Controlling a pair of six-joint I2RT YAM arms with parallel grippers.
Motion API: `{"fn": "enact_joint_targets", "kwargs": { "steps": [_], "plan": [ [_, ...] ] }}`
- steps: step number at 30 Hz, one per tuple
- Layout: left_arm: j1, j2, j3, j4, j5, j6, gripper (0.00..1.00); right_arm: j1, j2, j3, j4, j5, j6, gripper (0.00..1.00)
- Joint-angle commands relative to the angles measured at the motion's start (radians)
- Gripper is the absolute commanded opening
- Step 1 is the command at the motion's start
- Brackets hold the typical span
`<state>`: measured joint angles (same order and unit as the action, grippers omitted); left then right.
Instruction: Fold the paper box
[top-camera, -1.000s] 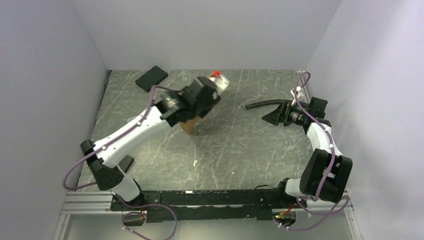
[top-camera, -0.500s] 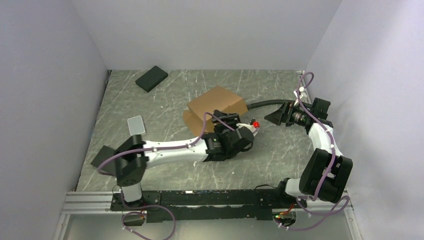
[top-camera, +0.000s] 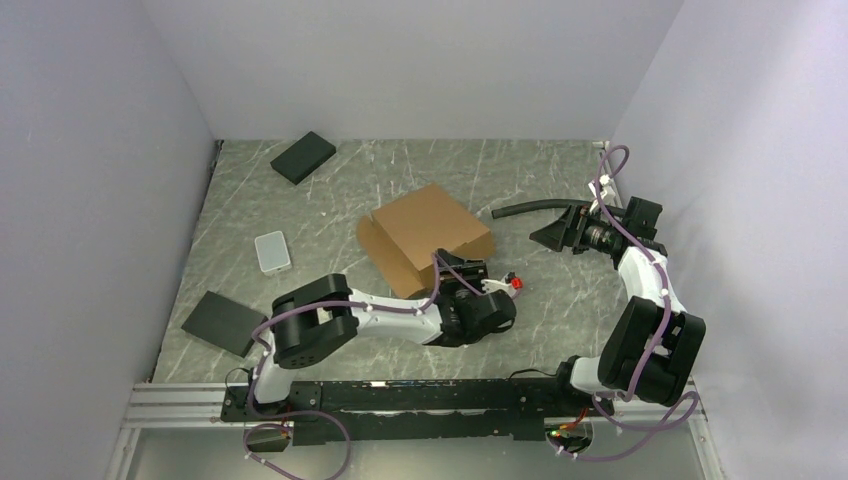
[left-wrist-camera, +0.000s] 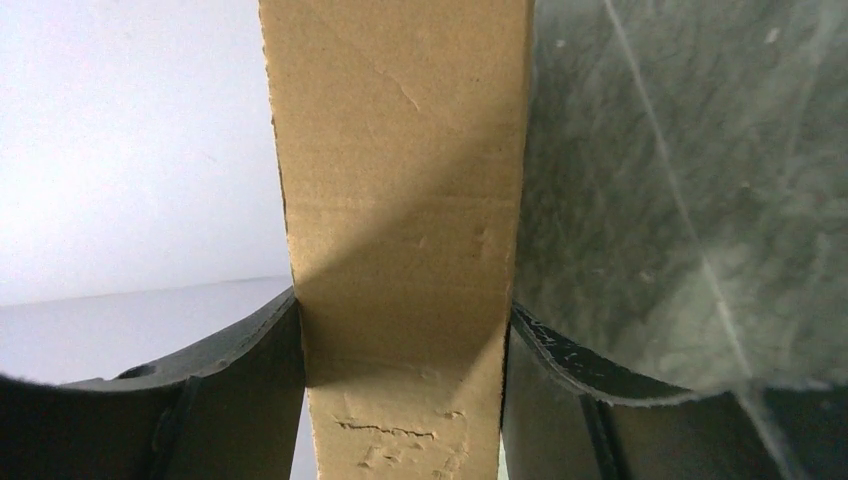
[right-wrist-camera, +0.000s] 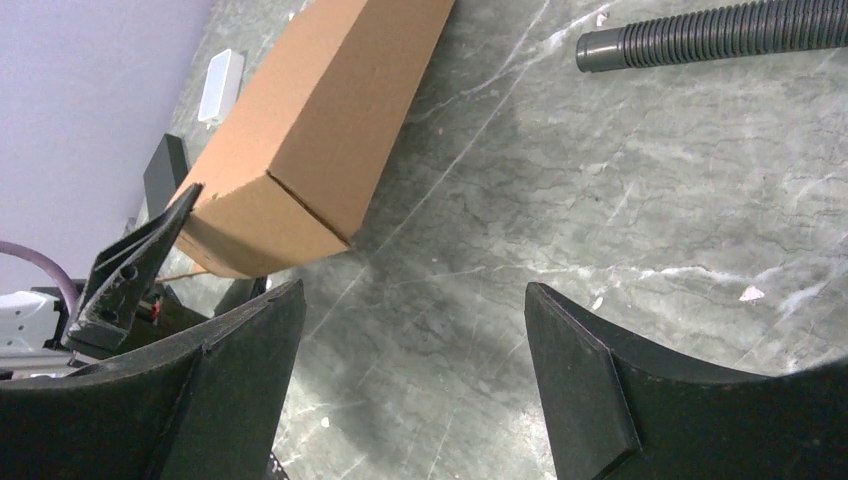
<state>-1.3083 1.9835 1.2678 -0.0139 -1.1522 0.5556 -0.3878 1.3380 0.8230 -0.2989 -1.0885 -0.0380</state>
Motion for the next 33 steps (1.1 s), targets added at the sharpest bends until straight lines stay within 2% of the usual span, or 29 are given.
{"fn": "enact_joint_targets", "kwargs": {
  "steps": [1, 3, 7, 12, 18, 21, 23, 24, 29, 33],
  "plan": [
    [-0.017, 0.042, 0.099, -0.324, 0.033, -0.409, 0.49, -0.008, -0.016, 0.001, 0.009, -0.042, -0.023, 0.84],
    [-0.021, 0.05, 0.106, -0.4, 0.062, -0.522, 0.58, -0.008, -0.016, 0.001, 0.009, -0.043, -0.022, 0.84],
    [-0.031, 0.039, 0.107, -0.501, 0.187, -0.683, 0.82, -0.01, -0.014, 0.002, 0.006, -0.045, -0.026, 0.84],
    [-0.036, 0.005, 0.086, -0.533, 0.336, -0.773, 0.97, -0.011, -0.014, 0.002, 0.006, -0.042, -0.026, 0.85],
    [-0.083, -0.045, 0.119, -0.575, 0.44, -0.802, 1.0, -0.011, -0.013, 0.003, -0.001, -0.04, -0.036, 0.85],
    [-0.118, -0.097, 0.13, -0.592, 0.455, -0.822, 1.0, -0.01, -0.022, 0.012, -0.044, -0.044, -0.114, 0.85],
    [-0.126, -0.16, 0.112, -0.596, 0.476, -0.865, 1.0, -0.007, -0.042, 0.02, -0.087, -0.043, -0.205, 0.9],
    [-0.125, -0.2, 0.093, -0.586, 0.497, -0.883, 0.99, -0.004, -0.056, 0.019, -0.103, -0.043, -0.247, 0.98],
    [-0.116, -0.484, -0.139, -0.391, 0.648, -0.95, 1.0, 0.032, -0.147, -0.023, -0.123, -0.044, -0.408, 1.0],
    [-0.064, -0.728, -0.373, -0.209, 0.815, -1.049, 1.0, 0.137, -0.226, -0.05, -0.124, -0.018, -0.528, 1.0]
  ]
}}
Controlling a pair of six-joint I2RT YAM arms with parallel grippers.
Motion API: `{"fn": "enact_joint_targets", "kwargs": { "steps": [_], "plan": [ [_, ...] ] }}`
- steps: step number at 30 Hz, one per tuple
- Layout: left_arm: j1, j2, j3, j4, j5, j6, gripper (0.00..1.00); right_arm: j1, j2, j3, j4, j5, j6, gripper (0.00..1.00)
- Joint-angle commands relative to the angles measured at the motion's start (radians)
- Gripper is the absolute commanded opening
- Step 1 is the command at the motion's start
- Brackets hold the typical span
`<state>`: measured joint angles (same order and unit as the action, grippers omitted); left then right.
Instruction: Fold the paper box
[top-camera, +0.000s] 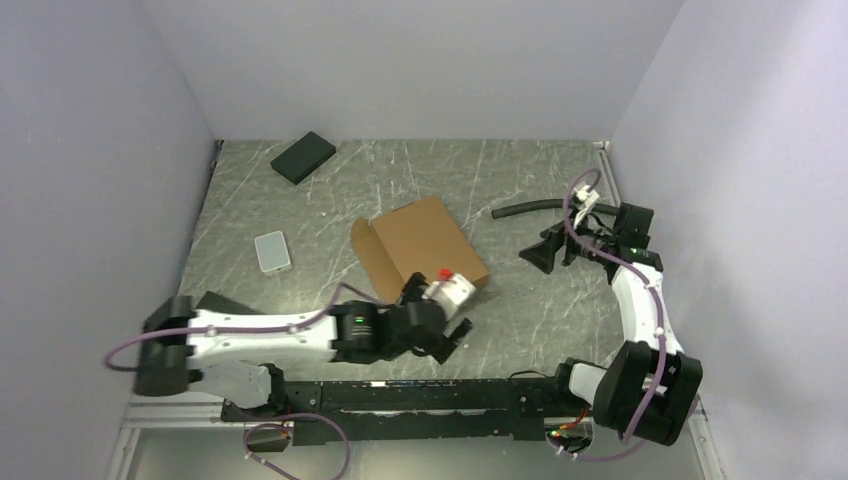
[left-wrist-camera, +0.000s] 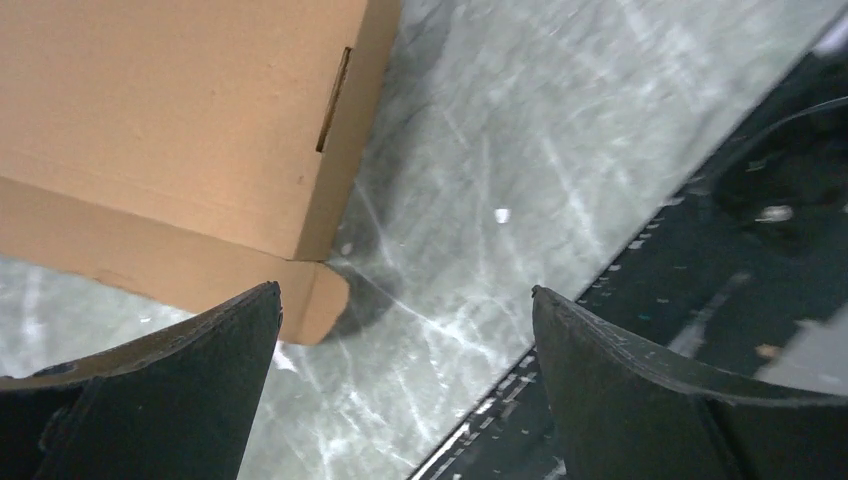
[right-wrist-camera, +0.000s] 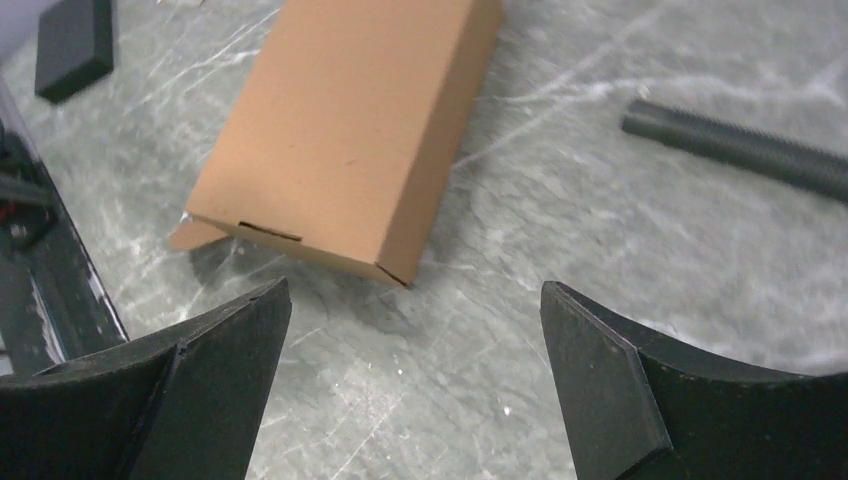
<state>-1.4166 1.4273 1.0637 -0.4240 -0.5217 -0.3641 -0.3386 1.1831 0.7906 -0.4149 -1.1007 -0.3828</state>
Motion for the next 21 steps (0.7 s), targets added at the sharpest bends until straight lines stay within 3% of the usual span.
{"fn": "enact_joint_targets", "kwargs": {
  "steps": [1, 7, 10, 15, 18, 21],
  "plan": [
    [0.06, -0.23, -0.237, 0.251, 0.208, -0.161, 0.99, 0.128, -0.077, -0.007, -0.024, 0.013, -0.209, 1.0],
    [0.079, -0.528, -0.566, 0.398, 0.22, -0.219, 0.94, 0.459, 0.026, 0.142, -0.138, 0.153, -0.23, 0.92],
    [0.079, -0.622, -0.703, 0.514, 0.206, -0.179, 0.88, 0.558, 0.127, 0.223, -0.188, 0.191, -0.265, 0.81],
    [0.072, -0.637, -0.821, 0.657, 0.16, -0.049, 0.82, 0.619, 0.26, 0.3, -0.184, 0.266, -0.198, 0.58],
    [0.063, -0.598, -0.872, 0.775, 0.128, 0.031, 0.82, 0.618, 0.244, 0.234, -0.076, 0.356, -0.112, 0.57],
    [0.056, -0.525, -0.897, 0.859, 0.089, 0.081, 0.83, 0.598, 0.215, 0.175, 0.013, 0.442, -0.021, 0.68]
  ]
}}
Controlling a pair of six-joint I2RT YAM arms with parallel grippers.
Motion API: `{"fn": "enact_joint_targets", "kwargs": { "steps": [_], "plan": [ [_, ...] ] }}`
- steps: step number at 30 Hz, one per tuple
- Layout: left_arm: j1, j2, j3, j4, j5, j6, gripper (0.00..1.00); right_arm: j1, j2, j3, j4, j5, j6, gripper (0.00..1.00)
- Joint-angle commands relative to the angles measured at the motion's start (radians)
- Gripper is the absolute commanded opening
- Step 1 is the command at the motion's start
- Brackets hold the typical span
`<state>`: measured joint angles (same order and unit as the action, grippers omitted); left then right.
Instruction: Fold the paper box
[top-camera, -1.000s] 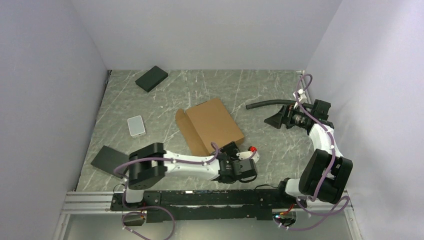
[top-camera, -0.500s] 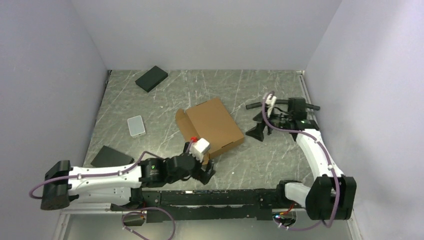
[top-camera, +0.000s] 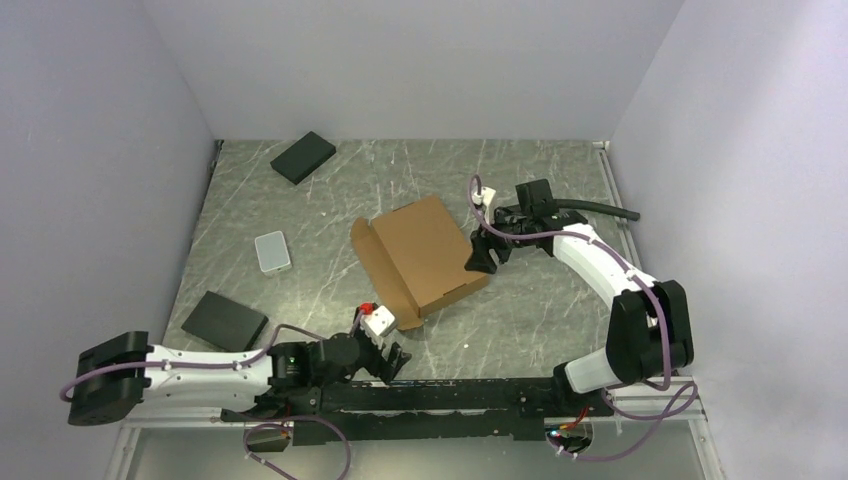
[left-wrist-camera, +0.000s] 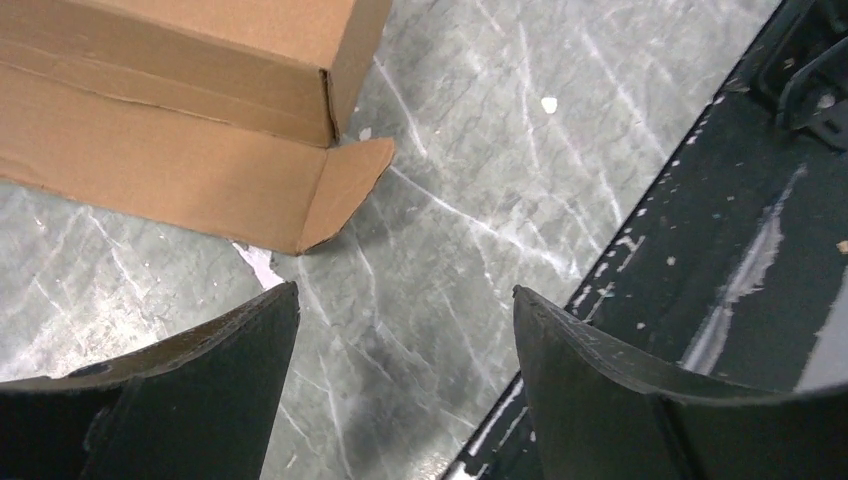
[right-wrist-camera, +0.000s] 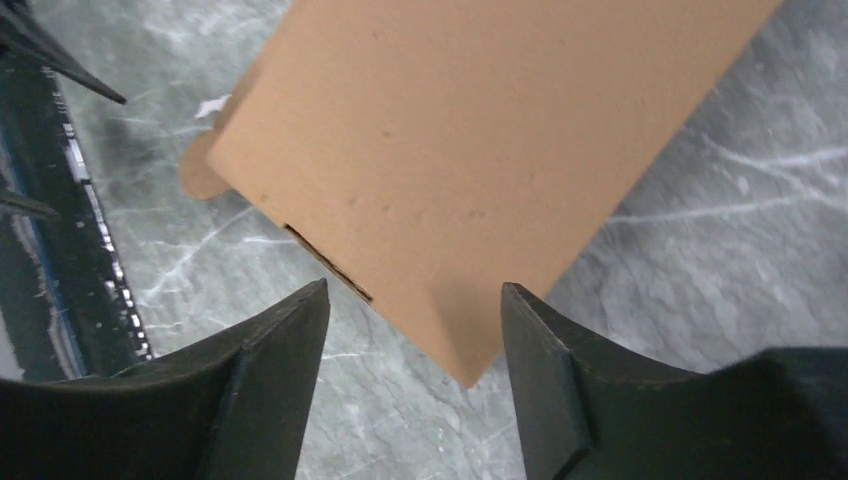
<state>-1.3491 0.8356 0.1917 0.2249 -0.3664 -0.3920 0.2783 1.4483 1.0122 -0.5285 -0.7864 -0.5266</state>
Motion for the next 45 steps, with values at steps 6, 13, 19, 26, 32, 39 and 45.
{"fn": "enact_joint_targets", "kwargs": {
  "steps": [6, 13, 19, 26, 32, 39, 45],
  "plan": [
    [-0.015, 0.189, -0.052, 0.333, -0.173, 0.18, 0.82, -0.094, 0.005, -0.072, 0.159, 0.096, 0.22, 0.76],
    [-0.013, 0.199, -0.08, 0.465, -0.204, 0.262, 0.79, -0.117, 0.032, -0.073, 0.168, 0.072, 0.243, 0.76],
    [-0.001, 0.28, -0.085, 0.574, -0.192, 0.298, 0.76, -0.138, 0.05, -0.07, 0.166, 0.042, 0.26, 0.75],
    [0.042, 0.424, -0.067, 0.687, -0.148, 0.338, 0.66, -0.145, 0.052, -0.073, 0.171, 0.028, 0.267, 0.75],
    [0.075, 0.513, -0.046, 0.725, -0.106, 0.335, 0.6, -0.151, 0.055, -0.072, 0.167, 0.023, 0.266, 0.75],
    [0.089, 0.59, -0.029, 0.777, -0.062, 0.321, 0.56, -0.151, 0.065, -0.07, 0.165, 0.02, 0.264, 0.75],
    [0.097, 0.675, -0.012, 0.856, -0.067, 0.315, 0.44, -0.151, 0.067, -0.069, 0.162, 0.022, 0.261, 0.75]
  ]
}}
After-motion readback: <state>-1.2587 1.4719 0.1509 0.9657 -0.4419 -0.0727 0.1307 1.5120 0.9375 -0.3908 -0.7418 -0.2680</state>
